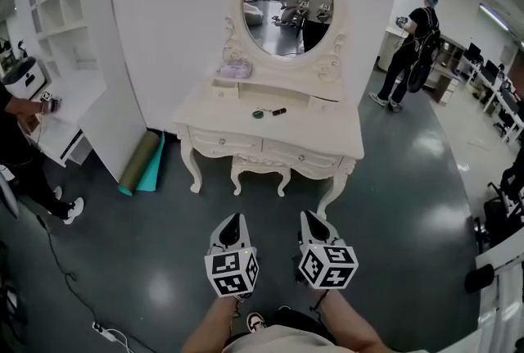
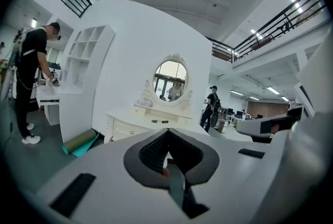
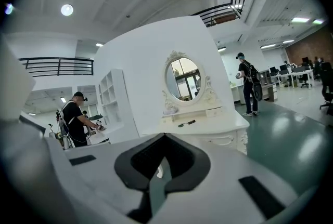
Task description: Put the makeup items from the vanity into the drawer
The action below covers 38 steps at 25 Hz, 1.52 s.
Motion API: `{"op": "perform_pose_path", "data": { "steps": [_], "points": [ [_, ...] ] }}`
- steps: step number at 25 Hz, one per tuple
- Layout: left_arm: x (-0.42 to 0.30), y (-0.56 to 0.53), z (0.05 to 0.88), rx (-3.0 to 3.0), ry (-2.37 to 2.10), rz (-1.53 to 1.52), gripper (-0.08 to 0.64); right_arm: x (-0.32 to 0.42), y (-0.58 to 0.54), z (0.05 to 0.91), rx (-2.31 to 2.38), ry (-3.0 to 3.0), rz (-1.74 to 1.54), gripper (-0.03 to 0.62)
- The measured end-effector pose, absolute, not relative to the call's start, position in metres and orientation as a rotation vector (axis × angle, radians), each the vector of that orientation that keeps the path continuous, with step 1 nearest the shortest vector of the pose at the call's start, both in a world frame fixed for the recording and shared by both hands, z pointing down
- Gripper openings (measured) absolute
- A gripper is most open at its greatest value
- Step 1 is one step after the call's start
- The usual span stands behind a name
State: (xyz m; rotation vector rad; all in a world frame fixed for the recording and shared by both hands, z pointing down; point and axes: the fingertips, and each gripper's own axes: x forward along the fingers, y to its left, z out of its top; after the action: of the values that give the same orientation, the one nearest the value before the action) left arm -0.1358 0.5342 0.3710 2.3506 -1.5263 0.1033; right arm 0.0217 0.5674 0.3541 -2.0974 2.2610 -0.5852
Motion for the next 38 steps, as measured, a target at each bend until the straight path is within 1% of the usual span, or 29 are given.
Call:
{"op": "perform_pose_path", "data": {
  "steps": [7, 12, 23, 30, 38],
  "points": [
    [-0.148, 0.521, 0.391, 2.325, -1.516, 0.147, 0.006, 0.022, 0.553, 0.382, -2.123, 2.206, -0.697, 0.017],
    [-0.146, 0.494, 0.398, 2.312, -1.514, 0.149, 0.006, 0.023, 0.524, 0.383, -2.115, 2.22, -0.683, 0.017],
    [-0.112, 0.395, 0.408, 2.29, -1.521, 0.219, 0.006, 0.05, 0.418, 0.389, -2.068, 2.278, -0.719, 0.017],
    [-0.089, 0.326, 0.407, 2.273, -1.602, 0.27, 0.006, 0.083, 0.348, 0.39, -2.05, 2.276, -0.744, 0.017],
    [-0.063, 0.264, 0.416, 2.276, -1.588, 0.29, 0.006, 0.121, 0.281, 0.399, -2.046, 2.287, -0.783, 0.017]
  ]
}}
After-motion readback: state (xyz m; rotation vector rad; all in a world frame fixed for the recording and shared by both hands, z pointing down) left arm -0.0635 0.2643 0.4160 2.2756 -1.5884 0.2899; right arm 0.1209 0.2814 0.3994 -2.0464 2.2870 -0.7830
